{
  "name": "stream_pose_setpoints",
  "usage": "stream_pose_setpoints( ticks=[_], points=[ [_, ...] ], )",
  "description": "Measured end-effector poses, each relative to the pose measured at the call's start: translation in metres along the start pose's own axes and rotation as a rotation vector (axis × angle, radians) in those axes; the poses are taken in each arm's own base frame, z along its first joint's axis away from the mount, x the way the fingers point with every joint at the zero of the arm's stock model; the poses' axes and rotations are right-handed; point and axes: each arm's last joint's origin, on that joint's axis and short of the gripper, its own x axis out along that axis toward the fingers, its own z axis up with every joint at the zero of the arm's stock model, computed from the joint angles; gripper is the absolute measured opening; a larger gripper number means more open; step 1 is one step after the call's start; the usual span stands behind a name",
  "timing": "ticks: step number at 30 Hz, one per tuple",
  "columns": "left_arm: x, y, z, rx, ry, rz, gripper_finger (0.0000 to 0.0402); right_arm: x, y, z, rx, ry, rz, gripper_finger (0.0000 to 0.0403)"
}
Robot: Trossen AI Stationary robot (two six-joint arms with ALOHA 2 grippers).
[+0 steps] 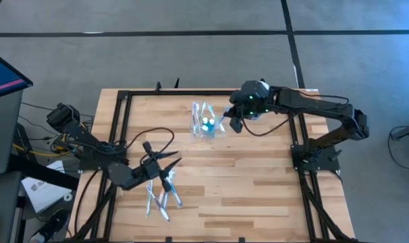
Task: Pick & Place toothbrushing station
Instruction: Put the right blue toothbrush into the transparent organizer
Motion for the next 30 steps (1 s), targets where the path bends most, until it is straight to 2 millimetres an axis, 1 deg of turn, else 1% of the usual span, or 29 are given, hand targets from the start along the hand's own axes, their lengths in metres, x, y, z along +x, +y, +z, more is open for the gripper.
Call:
stream_pose_setpoints(
  ticks=[2, 6, 13, 15, 18, 20, 22, 30],
  points=[
    [0.0, 0.0, -0.004, 0.012, 0.005, 0.0, 0.0104, -0.004, -0.003, 0.001, 0.019, -0.007, -0.027, 0.0001],
    [0.0, 0.0, -0.004, 0.005, 0.002, -0.001, 0.0104, -0.005, -0.012, -0.003, 0.04, 0.018, -0.069, 0.0001],
    [0.0, 0.0, -0.004, -0.001, -0.004, -0.011, 0.0104, 0.004, -0.025, -0.011, 0.07, 0.1, -0.129, 0.0001],
    [0.0, 0.0, -0.004, -0.002, -0.005, -0.013, 0.0104, 0.007, -0.027, -0.008, 0.069, 0.082, -0.13, 0.0002],
    [0.0, 0.0, -0.003, -0.004, -0.007, -0.017, 0.0104, 0.01, -0.028, -0.012, 0.07, 0.117, -0.136, 0.0003],
    [-0.001, 0.0, -0.003, -0.004, -0.008, -0.02, 0.0104, 0.015, -0.028, -0.008, 0.067, 0.091, -0.131, 0.0003],
    [-0.001, 0.0, -0.003, -0.005, -0.009, -0.02, 0.0104, 0.02, -0.029, -0.012, 0.069, 0.128, -0.135, 0.0002],
    [-0.001, 0.0, -0.003, -0.005, -0.009, -0.02, 0.0104, 0.049, -0.033, -0.015, 0.061, 0.178, -0.139, 0.0005]
  ],
)
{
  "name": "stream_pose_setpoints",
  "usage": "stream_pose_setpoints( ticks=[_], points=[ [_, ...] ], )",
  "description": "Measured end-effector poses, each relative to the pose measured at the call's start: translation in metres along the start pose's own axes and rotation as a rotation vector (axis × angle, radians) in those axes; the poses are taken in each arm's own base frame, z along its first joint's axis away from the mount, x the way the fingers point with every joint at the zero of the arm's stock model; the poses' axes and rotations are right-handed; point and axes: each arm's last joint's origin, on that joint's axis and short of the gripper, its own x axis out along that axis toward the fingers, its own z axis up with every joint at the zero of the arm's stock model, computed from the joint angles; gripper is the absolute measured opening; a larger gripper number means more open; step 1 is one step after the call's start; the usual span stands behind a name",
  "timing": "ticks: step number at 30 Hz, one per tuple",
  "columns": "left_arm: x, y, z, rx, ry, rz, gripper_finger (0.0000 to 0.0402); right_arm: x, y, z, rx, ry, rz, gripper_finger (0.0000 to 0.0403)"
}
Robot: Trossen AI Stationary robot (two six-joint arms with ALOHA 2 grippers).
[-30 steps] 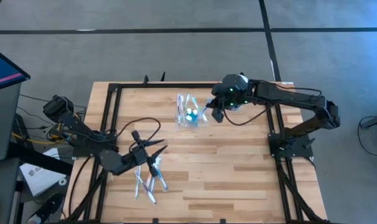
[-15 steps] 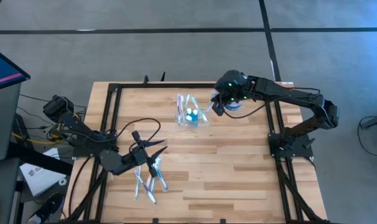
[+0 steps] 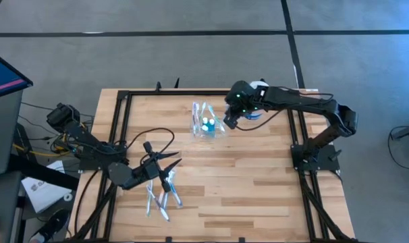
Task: Pick & Place toothbrushing station
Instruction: Put the right blue toothbrush into the transparent organizer
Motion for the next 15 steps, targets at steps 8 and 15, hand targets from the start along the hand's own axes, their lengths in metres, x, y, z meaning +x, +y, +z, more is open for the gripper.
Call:
stream_pose_setpoints(
  ticks=[8, 15],
  points=[
    [0.0, 0.0, 0.0, 0.0, 0.0, 0.0, 0.0104, 0.027, 0.001, -0.002, -0.009, 0.058, 0.02, 0.0007],
    [0.0, 0.0, 0.0, 0.001, 0.001, 0.001, 0.0104, 0.044, 0.001, 0.0, -0.01, 0.057, 0.036, 0.0007]
  ],
)
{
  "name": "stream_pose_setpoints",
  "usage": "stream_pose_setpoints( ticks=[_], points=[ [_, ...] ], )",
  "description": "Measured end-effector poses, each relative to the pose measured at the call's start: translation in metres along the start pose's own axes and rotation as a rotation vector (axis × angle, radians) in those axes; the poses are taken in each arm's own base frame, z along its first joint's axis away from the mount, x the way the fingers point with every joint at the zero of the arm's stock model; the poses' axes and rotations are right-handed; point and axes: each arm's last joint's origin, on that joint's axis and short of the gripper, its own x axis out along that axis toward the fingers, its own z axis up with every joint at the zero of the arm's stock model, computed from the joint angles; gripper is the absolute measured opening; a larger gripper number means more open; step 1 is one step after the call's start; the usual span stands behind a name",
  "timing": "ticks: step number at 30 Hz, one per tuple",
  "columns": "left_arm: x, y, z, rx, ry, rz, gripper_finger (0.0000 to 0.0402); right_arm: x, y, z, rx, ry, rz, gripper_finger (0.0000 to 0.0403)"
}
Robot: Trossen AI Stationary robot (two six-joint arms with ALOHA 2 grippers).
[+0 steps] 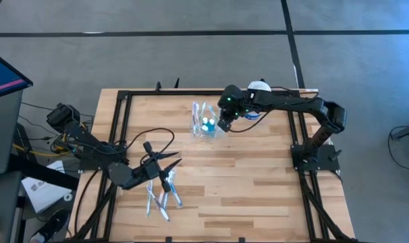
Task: Pick & Place toothbrushing station
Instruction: Put the right blue toothbrush into the transparent organizer
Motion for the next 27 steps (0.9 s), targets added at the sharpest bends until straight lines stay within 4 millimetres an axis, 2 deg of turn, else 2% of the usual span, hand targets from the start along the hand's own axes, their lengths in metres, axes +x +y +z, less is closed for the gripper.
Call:
stream_pose_setpoints(
  ticks=[5, 11, 20, 27],
  points=[
    [0.0, 0.0, 0.0, -0.004, 0.0, 0.0, 0.0104, 0.005, -0.002, -0.001, 0.005, 0.019, 0.008, 0.0013],
    [0.0, 0.0, 0.0, -0.002, 0.0, 0.0, 0.0104, 0.013, -0.001, -0.002, 0.007, 0.038, 0.049, 0.0038],
    [0.0, 0.0, 0.0, -0.004, 0.0, 0.0, 0.0104, 0.008, -0.001, -0.002, -0.006, 0.034, 0.056, 0.0065],
    [0.0, 0.0, 0.0, -0.004, 0.0, 0.0, 0.0104, 0.009, -0.001, -0.002, -0.016, 0.033, 0.056, 0.0113]
  ],
)
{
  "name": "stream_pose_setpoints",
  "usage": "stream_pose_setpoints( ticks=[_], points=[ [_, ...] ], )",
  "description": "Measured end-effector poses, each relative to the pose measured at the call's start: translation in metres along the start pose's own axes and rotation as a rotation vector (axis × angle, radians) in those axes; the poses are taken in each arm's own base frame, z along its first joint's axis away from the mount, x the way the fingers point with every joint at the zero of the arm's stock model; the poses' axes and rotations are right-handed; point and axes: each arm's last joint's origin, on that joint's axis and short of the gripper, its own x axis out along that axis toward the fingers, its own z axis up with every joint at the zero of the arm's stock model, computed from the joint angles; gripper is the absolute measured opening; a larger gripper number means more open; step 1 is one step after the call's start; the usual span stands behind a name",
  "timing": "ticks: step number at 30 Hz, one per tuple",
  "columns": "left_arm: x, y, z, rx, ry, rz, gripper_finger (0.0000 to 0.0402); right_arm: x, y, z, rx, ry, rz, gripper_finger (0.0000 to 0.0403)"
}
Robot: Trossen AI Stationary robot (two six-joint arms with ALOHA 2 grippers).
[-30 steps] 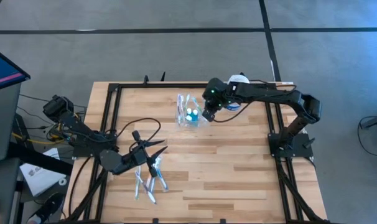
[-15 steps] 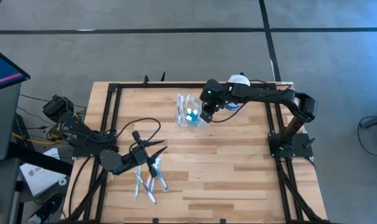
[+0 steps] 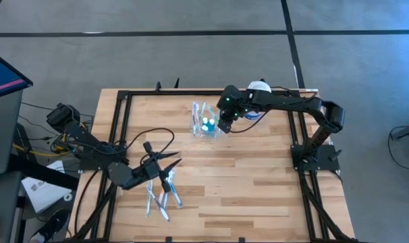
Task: Pick & Place toothbrushing station
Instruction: Put the right blue toothbrush into the transparent organizer, then put the orange toothbrush into the transparent organizer
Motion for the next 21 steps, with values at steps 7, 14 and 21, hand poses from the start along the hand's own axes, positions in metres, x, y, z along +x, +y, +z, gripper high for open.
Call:
stream_pose_setpoints(
  ticks=[7, 14, 21],
  points=[
    [0.0, 0.0, 0.0, 0.0, 0.0, 0.0, 0.0104, -0.011, -0.009, 0.0, 0.044, -0.003, -0.015, 0.0176],
    [0.0, 0.0, 0.0, 0.0, 0.0, 0.0, 0.0104, -0.029, -0.015, -0.003, 0.096, -0.003, -0.029, 0.0188],
    [-0.001, -0.001, -0.001, -0.096, 0.006, -0.004, 0.0104, -0.047, -0.006, -0.01, 0.116, 0.024, -0.022, 0.0169]
  ],
)
